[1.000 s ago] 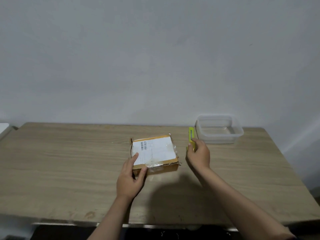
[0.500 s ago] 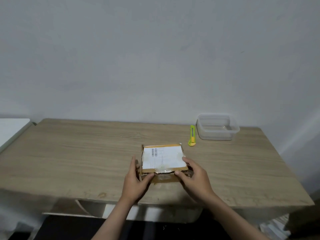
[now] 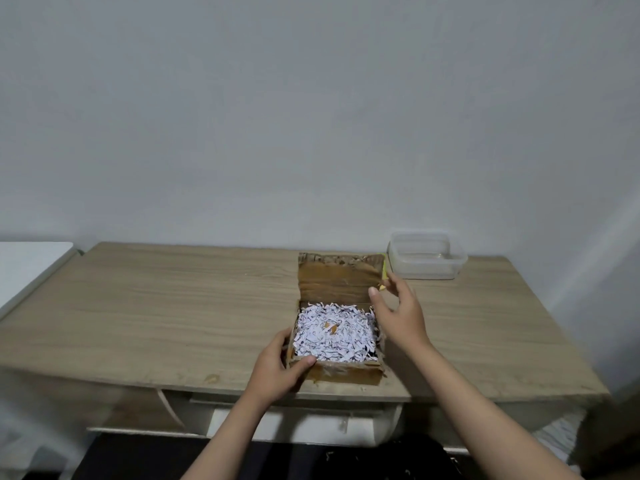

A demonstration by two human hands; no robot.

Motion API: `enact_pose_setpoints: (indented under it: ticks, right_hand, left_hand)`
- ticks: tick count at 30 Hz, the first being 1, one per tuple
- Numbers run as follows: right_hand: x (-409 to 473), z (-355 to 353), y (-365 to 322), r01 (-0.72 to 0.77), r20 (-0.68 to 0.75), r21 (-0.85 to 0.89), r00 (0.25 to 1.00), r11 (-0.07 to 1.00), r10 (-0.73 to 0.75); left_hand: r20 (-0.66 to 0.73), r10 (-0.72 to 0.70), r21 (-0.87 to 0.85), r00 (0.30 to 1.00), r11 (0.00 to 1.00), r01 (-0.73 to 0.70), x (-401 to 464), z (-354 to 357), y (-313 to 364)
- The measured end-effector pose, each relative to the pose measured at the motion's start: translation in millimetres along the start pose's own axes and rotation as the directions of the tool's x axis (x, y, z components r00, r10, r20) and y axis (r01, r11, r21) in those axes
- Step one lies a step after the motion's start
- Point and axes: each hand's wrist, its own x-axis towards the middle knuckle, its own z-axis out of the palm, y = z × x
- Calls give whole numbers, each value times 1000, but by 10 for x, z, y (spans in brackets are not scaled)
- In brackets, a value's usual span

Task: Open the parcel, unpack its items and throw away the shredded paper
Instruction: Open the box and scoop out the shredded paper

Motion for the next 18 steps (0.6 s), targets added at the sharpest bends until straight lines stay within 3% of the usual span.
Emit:
enact_pose_setpoints:
  ticks: [8, 18]
  right_hand:
    - [251, 139, 114, -149, 256, -6, 956, 989, 145]
    - [252, 243, 288, -241, 355, -30, 905, 970, 236]
  left_hand:
    - [16, -49, -14, 999, 999, 49, -32, -10, 40]
    - [4, -54, -49, 999, 997, 55, -83, 27, 48]
